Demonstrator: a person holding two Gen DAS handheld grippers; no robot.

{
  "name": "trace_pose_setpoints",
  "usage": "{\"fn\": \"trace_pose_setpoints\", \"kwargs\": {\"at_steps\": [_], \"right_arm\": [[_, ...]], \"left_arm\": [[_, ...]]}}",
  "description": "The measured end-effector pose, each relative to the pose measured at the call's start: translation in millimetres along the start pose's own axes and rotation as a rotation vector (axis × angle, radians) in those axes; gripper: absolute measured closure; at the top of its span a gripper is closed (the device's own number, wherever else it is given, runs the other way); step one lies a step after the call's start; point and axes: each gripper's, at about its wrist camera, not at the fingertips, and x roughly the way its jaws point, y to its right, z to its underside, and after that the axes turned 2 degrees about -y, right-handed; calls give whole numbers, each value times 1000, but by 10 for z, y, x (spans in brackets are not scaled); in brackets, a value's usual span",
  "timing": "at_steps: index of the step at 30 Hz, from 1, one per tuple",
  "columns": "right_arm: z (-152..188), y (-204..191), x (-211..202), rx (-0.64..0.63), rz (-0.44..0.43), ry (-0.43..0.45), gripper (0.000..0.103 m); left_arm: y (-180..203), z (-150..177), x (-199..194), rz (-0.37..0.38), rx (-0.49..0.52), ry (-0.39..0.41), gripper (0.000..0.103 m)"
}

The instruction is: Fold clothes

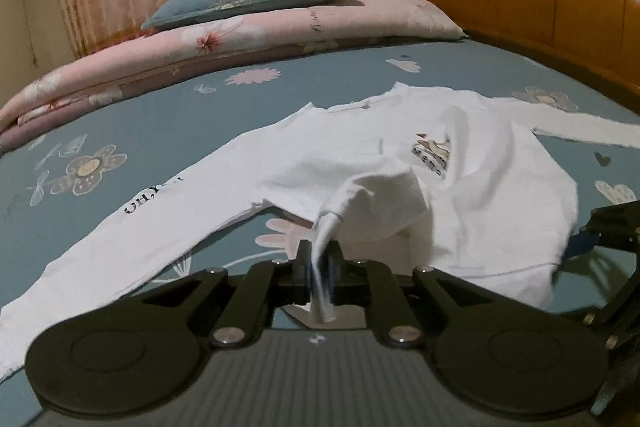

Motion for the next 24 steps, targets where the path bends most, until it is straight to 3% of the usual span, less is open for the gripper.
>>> {"fn": "trace_pose_setpoints", "kwargs": {"at_steps": [9,15,20,24], "right_arm": [[-621,494,152,56,5,82,12],[-1041,865,634,141,-1,26,12],[-1143,1115,806,261,-73,7,11],[-1077,1222,635,332,-132,7,11]], "left_arm": [[-319,-257,548,-29,-69,-13,94],[-498,-338,1057,-64,-108,-80,94],[-550,-298,1355,-74,-129,-133,92],[-556,-306,1332,-83,-106,-138,86]]}}
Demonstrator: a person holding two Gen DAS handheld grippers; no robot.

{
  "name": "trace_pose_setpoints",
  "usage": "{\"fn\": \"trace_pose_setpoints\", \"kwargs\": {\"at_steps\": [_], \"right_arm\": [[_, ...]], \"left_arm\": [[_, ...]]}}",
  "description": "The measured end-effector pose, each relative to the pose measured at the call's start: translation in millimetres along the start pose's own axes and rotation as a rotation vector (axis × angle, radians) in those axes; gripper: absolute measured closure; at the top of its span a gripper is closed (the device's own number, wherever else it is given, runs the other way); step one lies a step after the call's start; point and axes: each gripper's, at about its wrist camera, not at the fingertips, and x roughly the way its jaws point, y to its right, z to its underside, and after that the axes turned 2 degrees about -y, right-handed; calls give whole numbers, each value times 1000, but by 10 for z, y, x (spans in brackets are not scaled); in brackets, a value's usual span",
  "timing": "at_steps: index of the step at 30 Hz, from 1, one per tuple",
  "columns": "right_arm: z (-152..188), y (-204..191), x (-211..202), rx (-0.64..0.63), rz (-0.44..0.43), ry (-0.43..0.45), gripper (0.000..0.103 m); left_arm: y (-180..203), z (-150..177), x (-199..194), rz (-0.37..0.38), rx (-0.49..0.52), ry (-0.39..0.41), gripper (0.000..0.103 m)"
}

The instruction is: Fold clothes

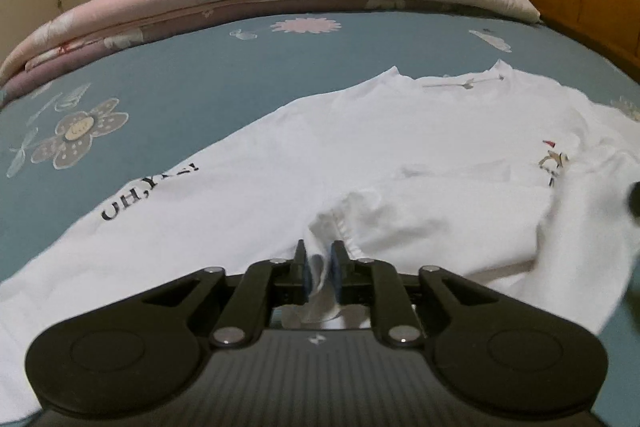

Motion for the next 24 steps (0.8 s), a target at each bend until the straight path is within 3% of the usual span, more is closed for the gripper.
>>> {"fn": "trace_pose_setpoints", "kwargs": {"at_steps": [4,6,11,18,21,24], "right_arm": [[162,-20,-308,-38,31,20,11],[244,-50,-448,-87,108,27,11],[541,-408,-672,-380,298,132,11],[941,-987,-58,-930,516,145,11],[1016,-1054,185,-1071,589,184,11],[962,-1094,182,-1109,621,222,11]], "left_arm": [[-12,-39,15,-1,-1,-17,84],[-8,-59,18,-3,-6,-22,84],[-24,-74,36,3,-16,-30,84],[-40,-73,26,3,-11,-27,83],[-70,-52,-55,0,0,-13,83],[-93,-4,-291,-9,50,31,83]]}}
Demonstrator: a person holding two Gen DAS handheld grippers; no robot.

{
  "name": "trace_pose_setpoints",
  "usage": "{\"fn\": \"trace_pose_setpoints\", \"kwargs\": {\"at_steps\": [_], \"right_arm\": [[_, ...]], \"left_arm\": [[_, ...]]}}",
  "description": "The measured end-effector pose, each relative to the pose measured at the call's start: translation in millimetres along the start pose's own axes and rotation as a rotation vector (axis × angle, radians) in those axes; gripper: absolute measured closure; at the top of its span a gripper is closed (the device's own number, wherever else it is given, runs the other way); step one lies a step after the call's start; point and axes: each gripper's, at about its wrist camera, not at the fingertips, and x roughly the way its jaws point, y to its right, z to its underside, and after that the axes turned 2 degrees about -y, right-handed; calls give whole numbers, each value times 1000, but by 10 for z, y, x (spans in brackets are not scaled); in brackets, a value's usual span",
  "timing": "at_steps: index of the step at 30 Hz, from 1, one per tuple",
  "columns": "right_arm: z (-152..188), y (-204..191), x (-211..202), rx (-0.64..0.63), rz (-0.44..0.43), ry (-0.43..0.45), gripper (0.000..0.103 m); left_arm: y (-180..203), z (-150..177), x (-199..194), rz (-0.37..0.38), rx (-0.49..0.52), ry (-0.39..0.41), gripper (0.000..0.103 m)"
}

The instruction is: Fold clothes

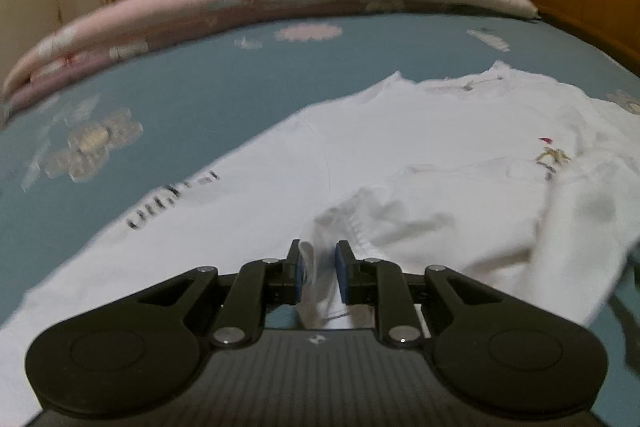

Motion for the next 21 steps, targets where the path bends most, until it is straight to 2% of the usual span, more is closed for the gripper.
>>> {"fn": "trace_pose_setpoints", "kwargs": {"at_steps": [3,5,7,11,12,15,17,18,19,21], "right_arm": [[-58,154,-94,26,18,35,11],[-102,227,-139,38,22,45,11],[-133,243,-133,24,30,50,11],[-178,244,-94,15,23,45,11],[-185,241,-85,15,21,45,11],[-199,236,-65,24,6,41,11],[-193,241,-65,34,-2,35,11],[-183,240,-66,39,-7,34,12],[-171,239,-68,44,-11,34,12],[-137,222,-41,46,-29,24,17]], "left_arm": [[23,63,-322,7,68,62,73],[74,93,-518,38,109,96,69],[200,147,-724,87,190,138,61],[562,268,-906,149,409,194,55],[689,311,-857,123,483,194,55],[922,381,-596,46,615,165,55],[1007,407,-425,-6,664,161,64],[1022,402,-364,-29,664,161,81],[1015,378,-362,-22,643,160,86],[1017,357,-399,-20,628,168,89]]}}
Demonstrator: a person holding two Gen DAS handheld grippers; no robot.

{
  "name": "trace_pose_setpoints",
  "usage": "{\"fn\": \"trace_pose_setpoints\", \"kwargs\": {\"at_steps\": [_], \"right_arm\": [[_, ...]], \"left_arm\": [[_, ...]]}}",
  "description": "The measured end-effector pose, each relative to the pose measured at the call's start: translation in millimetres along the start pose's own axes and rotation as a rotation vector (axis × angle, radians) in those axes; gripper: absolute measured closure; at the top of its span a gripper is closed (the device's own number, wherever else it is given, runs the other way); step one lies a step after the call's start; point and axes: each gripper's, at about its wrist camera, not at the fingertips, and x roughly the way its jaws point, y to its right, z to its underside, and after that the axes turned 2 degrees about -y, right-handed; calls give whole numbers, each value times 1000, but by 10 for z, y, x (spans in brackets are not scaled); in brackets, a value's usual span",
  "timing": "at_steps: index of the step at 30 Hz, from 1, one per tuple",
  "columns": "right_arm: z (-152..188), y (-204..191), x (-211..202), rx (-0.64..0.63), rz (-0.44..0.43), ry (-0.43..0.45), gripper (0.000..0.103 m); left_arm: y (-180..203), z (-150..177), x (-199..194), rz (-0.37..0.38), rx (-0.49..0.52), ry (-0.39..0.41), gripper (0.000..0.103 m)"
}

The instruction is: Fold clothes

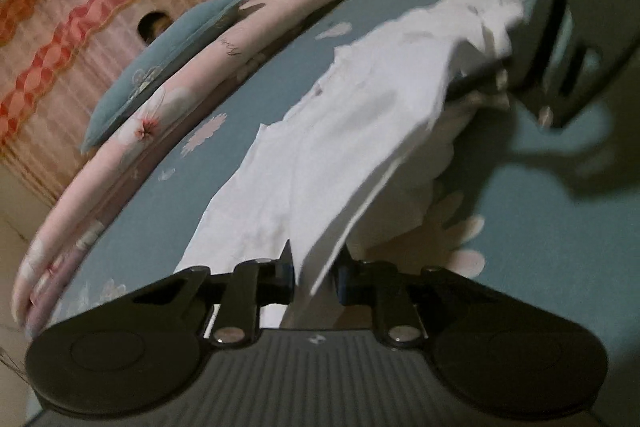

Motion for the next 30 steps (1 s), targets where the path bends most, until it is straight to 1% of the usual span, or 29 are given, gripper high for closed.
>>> {"fn": "trace_pose_setpoints", "kwargs": {"at_steps": [2,3,4,5,6,11,16,19,22,25,27,30], "right_arm": [[37,-23,45,3,-20,-13,29],[50,-29,78,7,-36,-26,45],[56,-31,88,13,-45,-39,64],[60,-32,95,19,-52,-51,72],[61,-34,66,24,-58,-51,82],[25,28,-327,2,-84,-36,86],[-43,221,-874,-24,-120,-26,91],[-89,302,-1209,-46,-148,-25,93],[-100,339,-1492,-62,-174,-18,94],[-58,315,-1655,-91,-197,-41,94],[-8,279,-1702,-97,-223,-74,94],[82,185,-1721,-118,-283,-117,94]], "left_arm": [[12,-18,-80,-13,12,15,89],[21,-13,-140,-22,26,19,90],[29,-9,-200,-31,40,24,91],[35,-18,-252,-29,42,24,91],[41,-24,-309,-33,45,27,91],[133,-96,-613,-51,76,49,92],[283,-189,-1019,-53,102,57,92],[420,-232,-1249,-55,132,58,91],[588,-218,-1449,-50,183,64,91],[772,-159,-1585,-47,235,75,91],[876,-125,-1637,-29,248,65,91],[936,-99,-1632,-5,250,53,91]]}}
